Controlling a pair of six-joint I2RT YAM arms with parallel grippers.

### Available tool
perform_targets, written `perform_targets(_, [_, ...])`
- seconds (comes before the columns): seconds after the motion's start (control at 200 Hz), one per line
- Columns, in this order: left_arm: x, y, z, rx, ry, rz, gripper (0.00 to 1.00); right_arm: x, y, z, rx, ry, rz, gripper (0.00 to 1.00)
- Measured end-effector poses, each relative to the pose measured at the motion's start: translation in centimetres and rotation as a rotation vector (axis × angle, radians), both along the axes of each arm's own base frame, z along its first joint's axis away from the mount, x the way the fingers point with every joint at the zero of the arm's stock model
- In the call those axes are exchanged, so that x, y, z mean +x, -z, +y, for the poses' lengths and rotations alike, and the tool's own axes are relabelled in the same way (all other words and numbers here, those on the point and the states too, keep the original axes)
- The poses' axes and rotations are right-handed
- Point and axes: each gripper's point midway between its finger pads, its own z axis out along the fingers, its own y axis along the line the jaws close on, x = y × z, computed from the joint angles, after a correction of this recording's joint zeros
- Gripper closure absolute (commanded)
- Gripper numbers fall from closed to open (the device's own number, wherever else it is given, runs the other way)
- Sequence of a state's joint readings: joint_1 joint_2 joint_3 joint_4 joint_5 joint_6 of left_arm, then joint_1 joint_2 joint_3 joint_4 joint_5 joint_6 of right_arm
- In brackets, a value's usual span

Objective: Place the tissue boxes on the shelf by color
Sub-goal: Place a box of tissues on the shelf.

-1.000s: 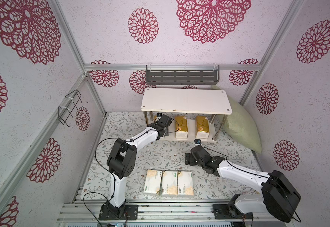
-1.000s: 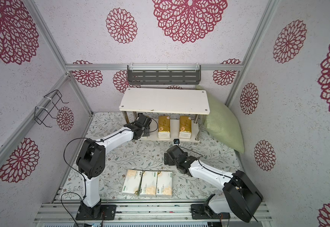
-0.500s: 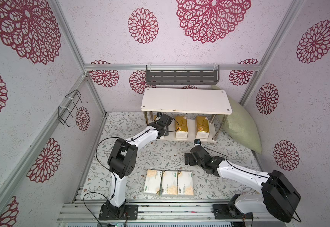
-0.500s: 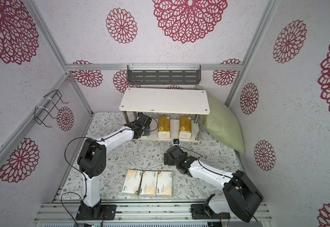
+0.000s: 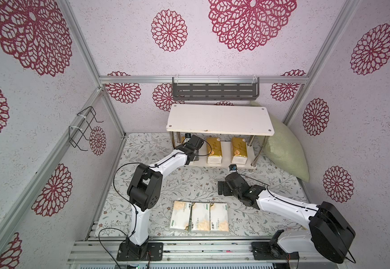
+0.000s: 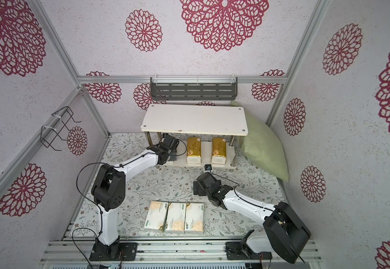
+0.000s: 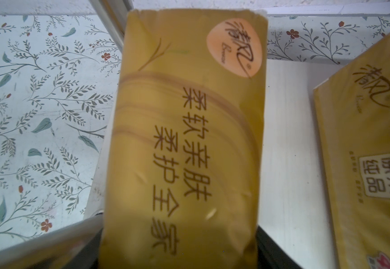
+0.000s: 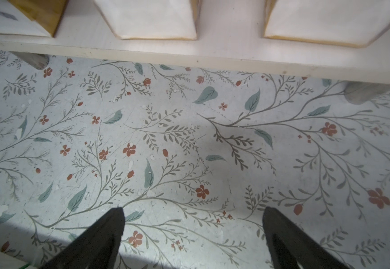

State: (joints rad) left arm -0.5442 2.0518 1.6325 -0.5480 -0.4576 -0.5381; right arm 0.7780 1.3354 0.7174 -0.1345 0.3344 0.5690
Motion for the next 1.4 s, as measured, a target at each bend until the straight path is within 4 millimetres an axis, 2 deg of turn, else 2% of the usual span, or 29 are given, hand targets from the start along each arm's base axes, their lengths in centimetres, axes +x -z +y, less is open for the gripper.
perform_targets(0.105, [0.0, 0.0, 0.0, 0.001, 0.002, 0.001, 0.22, 0.0, 0.1, 0.1, 0.000, -0.001, 0.002, 0.01])
perform_targets(0.34, [0.0, 0.1, 0.2, 0.008, 0.007, 0.006, 0.05, 0.0, 0.2, 0.1, -0.001, -0.002, 0.005, 0.01])
perform_targets(0.781, [-0.2, -0.1, 0.1, 0.037, 0.021, 0.005, 0.01, 0.0, 0.2, 0.1, 0.000, -0.004, 0.006, 0.01])
perform_targets(1.216, [-1.4, -2.4, -0.8, 0.108, 0.034, -0.043, 0.00, -0.1, 0.2, 0.2, 0.001, -0.006, 0.006, 0.01])
perform_targets(1.396, [-2.4, -5.5, -1.6, 0.106, 0.041, -0.105, 0.00, -0.2, 0.5, 0.0, -0.004, -0.006, 0.011, 0.01])
